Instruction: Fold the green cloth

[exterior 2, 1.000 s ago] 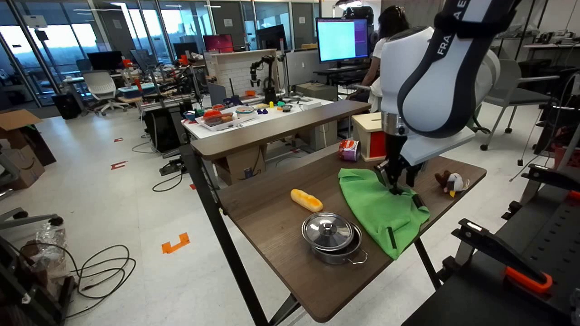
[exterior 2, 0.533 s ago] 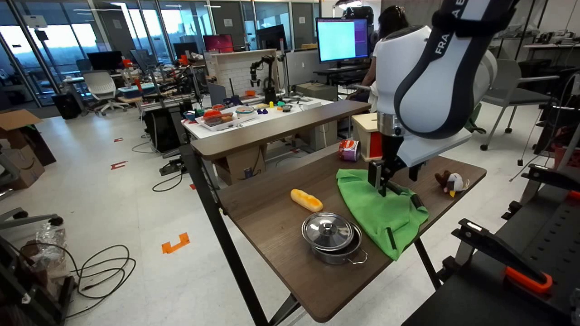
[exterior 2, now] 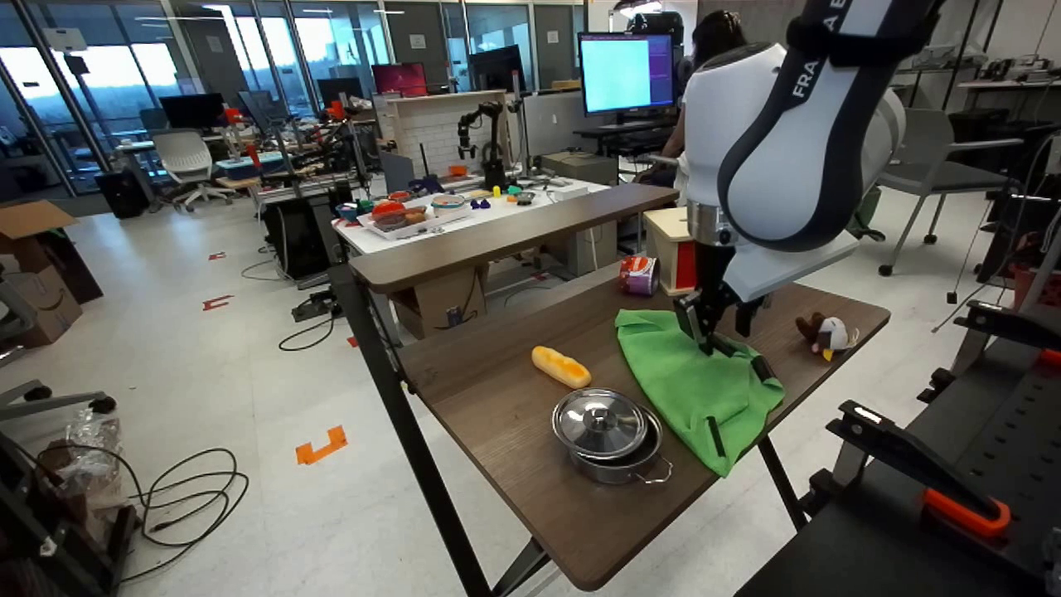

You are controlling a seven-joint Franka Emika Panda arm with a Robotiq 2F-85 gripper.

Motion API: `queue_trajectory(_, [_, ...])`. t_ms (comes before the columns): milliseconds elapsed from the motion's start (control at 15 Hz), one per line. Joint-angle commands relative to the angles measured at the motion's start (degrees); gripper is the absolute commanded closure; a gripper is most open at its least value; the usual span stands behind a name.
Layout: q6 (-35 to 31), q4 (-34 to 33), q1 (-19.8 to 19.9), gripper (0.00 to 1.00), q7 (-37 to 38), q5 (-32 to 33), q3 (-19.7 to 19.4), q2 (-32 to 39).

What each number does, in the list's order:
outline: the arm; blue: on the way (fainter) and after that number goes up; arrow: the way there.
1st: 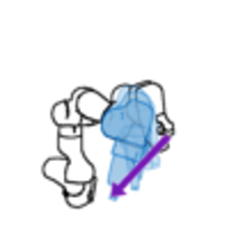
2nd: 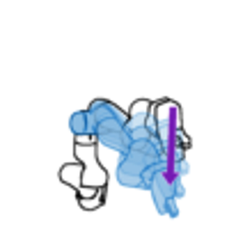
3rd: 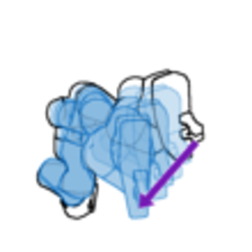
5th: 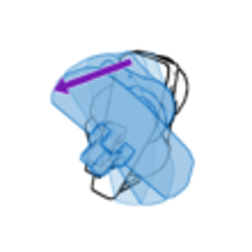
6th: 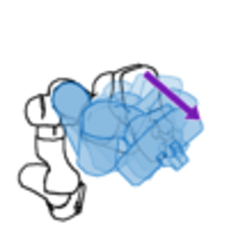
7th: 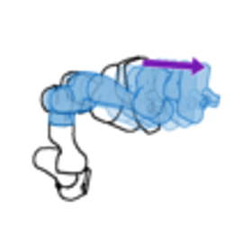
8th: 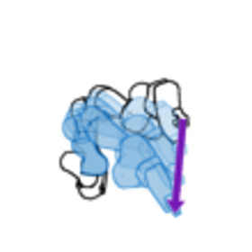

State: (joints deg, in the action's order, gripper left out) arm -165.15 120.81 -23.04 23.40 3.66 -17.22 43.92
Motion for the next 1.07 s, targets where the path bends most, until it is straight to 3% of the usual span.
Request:
queue_trajectory(0, [1.83,-2.48,-0.93,0.11,0.73,0.83,-1.67,0.53])
queue_trajectory(200, [1.75,-3.64,-1.14,0.0,1.06,0.86,-1.97,1.16])
queue_trajectory(600, [1.5,-4.19,-1.59,0.02,0.88,0.92,-1.65,2.65])
queue_trajectory(667, [1.52,-4.23,-1.78,0.26,0.92,0.91,-1.76,2.92])
queue_trajectory(800, [1.46,-4.25,-2.0,0.31,0.91,0.9,-1.87,3.35])
queue_trajectory(1000, [1.47,-4.39,-2.23,0.55,0.87,0.89,-1.93,3.75])
